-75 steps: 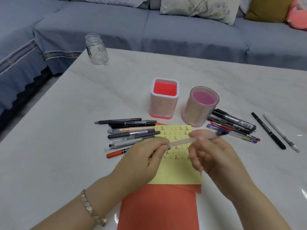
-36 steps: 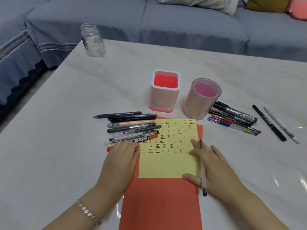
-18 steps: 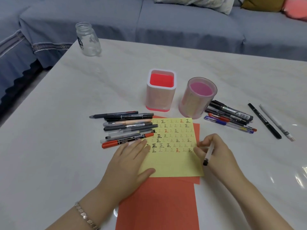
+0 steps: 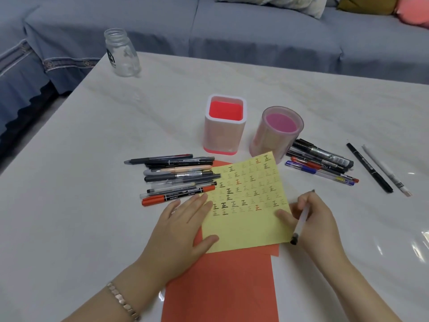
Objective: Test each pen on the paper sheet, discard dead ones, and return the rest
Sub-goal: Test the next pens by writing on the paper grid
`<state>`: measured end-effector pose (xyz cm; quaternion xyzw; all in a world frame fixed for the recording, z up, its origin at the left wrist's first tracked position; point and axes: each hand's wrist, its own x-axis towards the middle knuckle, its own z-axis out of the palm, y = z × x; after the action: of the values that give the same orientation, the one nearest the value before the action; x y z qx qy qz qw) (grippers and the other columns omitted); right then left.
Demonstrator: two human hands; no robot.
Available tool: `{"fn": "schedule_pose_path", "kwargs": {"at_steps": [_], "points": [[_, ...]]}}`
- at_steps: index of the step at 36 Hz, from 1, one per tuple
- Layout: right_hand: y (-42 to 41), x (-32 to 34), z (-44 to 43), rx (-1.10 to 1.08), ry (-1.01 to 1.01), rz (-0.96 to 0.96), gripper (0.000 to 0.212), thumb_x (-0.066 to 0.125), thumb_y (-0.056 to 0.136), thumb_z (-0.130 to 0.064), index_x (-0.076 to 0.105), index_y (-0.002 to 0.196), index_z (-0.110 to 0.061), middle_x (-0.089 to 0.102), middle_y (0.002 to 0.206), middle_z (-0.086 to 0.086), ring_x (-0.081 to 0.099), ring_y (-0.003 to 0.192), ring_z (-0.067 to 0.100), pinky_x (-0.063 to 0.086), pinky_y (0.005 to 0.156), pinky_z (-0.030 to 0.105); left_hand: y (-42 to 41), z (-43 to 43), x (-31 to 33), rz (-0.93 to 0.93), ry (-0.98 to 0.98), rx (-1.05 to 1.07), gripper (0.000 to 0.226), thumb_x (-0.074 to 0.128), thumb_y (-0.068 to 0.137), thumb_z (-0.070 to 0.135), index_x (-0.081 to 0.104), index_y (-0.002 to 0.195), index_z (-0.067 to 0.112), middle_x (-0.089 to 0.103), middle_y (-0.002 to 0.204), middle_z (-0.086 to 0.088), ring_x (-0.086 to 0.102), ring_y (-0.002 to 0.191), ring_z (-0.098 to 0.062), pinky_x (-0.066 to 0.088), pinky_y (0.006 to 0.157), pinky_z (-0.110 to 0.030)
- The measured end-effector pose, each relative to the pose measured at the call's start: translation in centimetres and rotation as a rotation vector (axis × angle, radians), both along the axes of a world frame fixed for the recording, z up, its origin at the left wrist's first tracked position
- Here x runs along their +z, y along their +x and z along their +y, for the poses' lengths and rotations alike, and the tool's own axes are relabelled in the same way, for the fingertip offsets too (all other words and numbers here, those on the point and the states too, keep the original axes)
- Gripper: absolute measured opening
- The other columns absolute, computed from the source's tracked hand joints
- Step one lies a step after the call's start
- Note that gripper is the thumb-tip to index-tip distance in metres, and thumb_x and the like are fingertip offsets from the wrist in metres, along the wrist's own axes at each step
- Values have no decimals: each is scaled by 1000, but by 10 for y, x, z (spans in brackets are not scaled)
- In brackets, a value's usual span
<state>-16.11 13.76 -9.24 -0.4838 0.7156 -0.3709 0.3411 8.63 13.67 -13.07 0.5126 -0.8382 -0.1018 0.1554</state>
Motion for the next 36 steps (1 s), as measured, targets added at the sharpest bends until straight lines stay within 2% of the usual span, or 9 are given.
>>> {"fn": "schedule_pose_path", "kwargs": {"at_steps": [5,10,15,18,20,22,27,31,36], "points": [[-19,-1,8,-22,21,99,35,70,77,-2,37,71,-13,56,67,-3,49,57,11,36,47,14,-10,-6,3,-37,-18,-39,60,42,79,56,58,122,18,56,131,0,47,123,-15,27,100,-38],[-17,8,11,-29,-24,212,31,70,80,-20,40,73,-13,62,80,2,56,71,22,43,62,35,-17,-14,5,-81,-1,-57,59,40,80,56,61,121,19,56,131,2,50,123,-18,24,101,-34],[-11,12,11,-26,-177,190,21,45,95,-31,46,78,-18,64,78,6,61,78,15,42,64,20,-17,-23,7,-99,20,-66,57,38,81,54,59,123,21,55,132,1,49,123,-17,20,100,-31],[3,12,5,-40,-207,17,43,27,79,-74,45,88,-36,63,74,-5,59,71,-1,44,67,17,-17,-24,7,-92,32,-76,64,39,79,59,57,126,20,56,129,2,46,123,-16,20,101,-31],[11,9,1,-53,-224,-110,63,26,64,-90,45,92,-37,62,74,-4,59,67,-1,46,66,12,-15,-24,5,-79,46,-80,70,40,77,64,53,129,20,55,131,4,41,126,-13,17,103,-30],[19,11,-2,-52,-254,-204,65,30,67,-87,51,91,-30,64,73,-1,62,67,5,49,67,13,-12,-24,4,-42,58,-65,74,41,74,68,52,130,20,54,132,6,41,127,-12,18,104,-28],[43,20,-7,-93,-205,-470,40,51,86,-46,63,79,-9,70,65,7,67,60,17,55,60,21,-13,-22,2,2,18,-39,72,42,72,71,61,121,22,56,131,7,47,125,-13,21,102,-29],[63,16,-9,-139,-205,-451,30,59,82,-30,58,65,-5,63,49,6,58,45,15,50,49,21,-14,-22,-2,58,-18,-37,72,44,71,70,64,118,19,57,129,5,49,123,-15,27,101,-32],[87,-2,-13,-190,-211,-310,44,66,83,-24,46,46,-11,52,36,1,46,35,11,40,45,16,-13,-24,-2,91,-28,-37,70,46,71,70,64,117,20,58,129,6,49,124,-15,26,101,-31]]}}
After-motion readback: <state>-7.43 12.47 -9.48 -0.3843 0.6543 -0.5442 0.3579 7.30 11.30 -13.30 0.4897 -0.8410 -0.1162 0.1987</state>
